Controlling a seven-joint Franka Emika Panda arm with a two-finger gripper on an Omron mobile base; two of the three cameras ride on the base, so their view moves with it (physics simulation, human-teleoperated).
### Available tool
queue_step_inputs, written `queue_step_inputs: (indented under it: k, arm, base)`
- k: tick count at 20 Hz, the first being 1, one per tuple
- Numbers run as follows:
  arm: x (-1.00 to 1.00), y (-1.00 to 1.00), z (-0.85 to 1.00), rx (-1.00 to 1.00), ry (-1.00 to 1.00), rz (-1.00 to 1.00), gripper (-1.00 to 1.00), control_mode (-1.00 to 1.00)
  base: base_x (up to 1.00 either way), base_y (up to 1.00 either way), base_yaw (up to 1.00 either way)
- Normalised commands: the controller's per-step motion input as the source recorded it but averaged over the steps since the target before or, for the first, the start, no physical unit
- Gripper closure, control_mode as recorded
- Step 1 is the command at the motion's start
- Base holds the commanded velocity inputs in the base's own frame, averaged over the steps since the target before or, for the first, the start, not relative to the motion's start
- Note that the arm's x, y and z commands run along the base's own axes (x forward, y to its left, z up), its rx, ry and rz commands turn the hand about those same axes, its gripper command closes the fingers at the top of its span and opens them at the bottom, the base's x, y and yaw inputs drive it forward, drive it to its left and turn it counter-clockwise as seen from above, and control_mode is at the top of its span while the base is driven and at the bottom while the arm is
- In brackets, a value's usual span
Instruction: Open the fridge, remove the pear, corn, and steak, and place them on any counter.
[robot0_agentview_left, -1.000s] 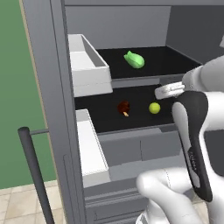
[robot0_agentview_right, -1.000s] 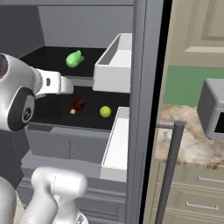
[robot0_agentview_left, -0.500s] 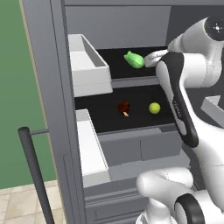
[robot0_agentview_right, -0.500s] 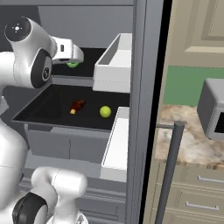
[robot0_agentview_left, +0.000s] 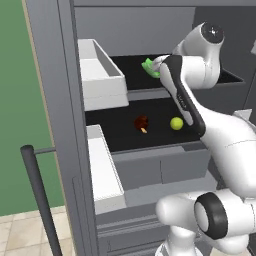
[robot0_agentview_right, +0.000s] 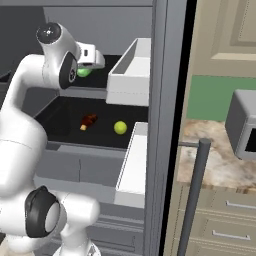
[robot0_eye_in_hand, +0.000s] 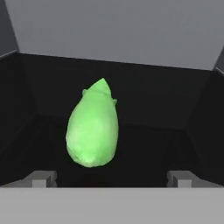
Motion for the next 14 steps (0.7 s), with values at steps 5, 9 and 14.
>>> queue_step_inputs:
  k: [5,9,14]
  arm:
    - [0.72,0.28,-0.09,0.04,0.0,0.0,-1.0,-1.0]
    - [0.6,0.11,-0.03,0.04,0.0,0.0,-1.0,-1.0]
    - [0.06,-0.02,-0.45,0.09,0.14,-0.04,-1.0,-1.0]
  base:
    - [0.0,0.0,0.0]
    - [0.0,0.0,0.0]
    - [0.0,0.0,0.0]
